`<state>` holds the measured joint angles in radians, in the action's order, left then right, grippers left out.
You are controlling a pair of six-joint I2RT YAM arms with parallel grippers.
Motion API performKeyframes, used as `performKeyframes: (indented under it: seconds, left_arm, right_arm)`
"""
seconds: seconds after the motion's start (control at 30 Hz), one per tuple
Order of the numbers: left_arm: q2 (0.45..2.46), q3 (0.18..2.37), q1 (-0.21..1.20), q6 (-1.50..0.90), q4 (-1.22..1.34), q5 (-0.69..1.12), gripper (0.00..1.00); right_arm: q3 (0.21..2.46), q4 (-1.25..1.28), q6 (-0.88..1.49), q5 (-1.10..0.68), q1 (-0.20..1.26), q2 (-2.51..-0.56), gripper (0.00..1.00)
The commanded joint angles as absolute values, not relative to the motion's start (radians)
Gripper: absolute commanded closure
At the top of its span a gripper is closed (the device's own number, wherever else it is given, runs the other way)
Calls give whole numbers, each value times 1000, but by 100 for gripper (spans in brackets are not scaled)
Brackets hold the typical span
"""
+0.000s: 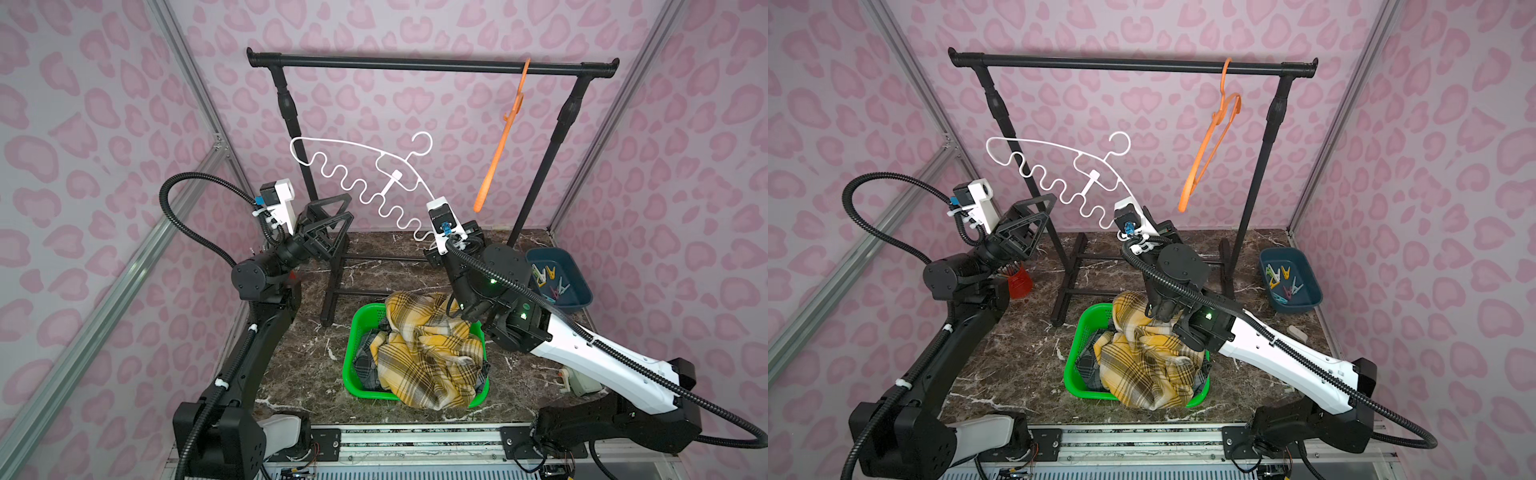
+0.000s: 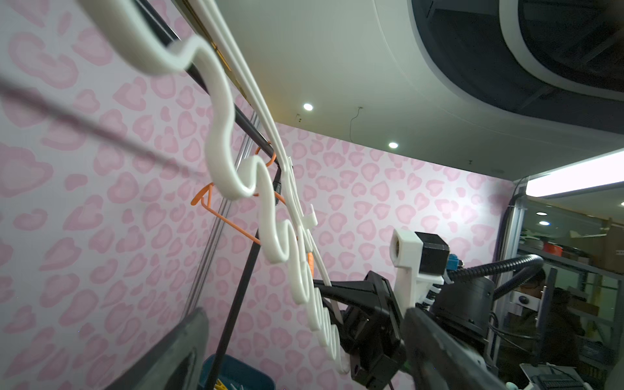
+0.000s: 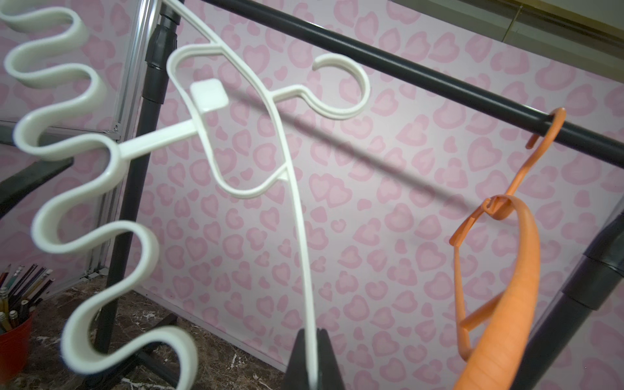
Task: Remove the clothespins securing long-sleeve shirts to the hanger
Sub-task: Adjust the hanger.
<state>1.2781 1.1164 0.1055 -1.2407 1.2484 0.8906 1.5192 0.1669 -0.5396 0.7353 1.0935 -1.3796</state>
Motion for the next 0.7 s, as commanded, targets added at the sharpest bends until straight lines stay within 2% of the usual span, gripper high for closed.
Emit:
performKeyframes:
  seconds: [0.0,0.33,0.43,0.53,0.63,0.67]
  left_arm:
    - [1278,1137,104,-1316,1376,904,11]
    - [1250,1135,104,-1269,1309,894,11]
    - [1259,1141,104,-1281,1321,896,14]
    - [1262,1143,104,-1279,1315,897,31]
    - [1260,1144,104,-1279,1323,900,66]
    - [1259,1145,104,-1279,1325,902,82]
  right_arm:
    - [1510,223,-509,689,1104,-1385,100]
    - [1471,251,-547,690,1152,-1417,100]
    - [1455,270,-572,702,1166,-1433,100]
    - [1450,250,-542,662,1167,-1421,100]
    - [1450,227,-517,630,1170,-1411,100]
    - [1449,219,-511,618,1172,-1405,100]
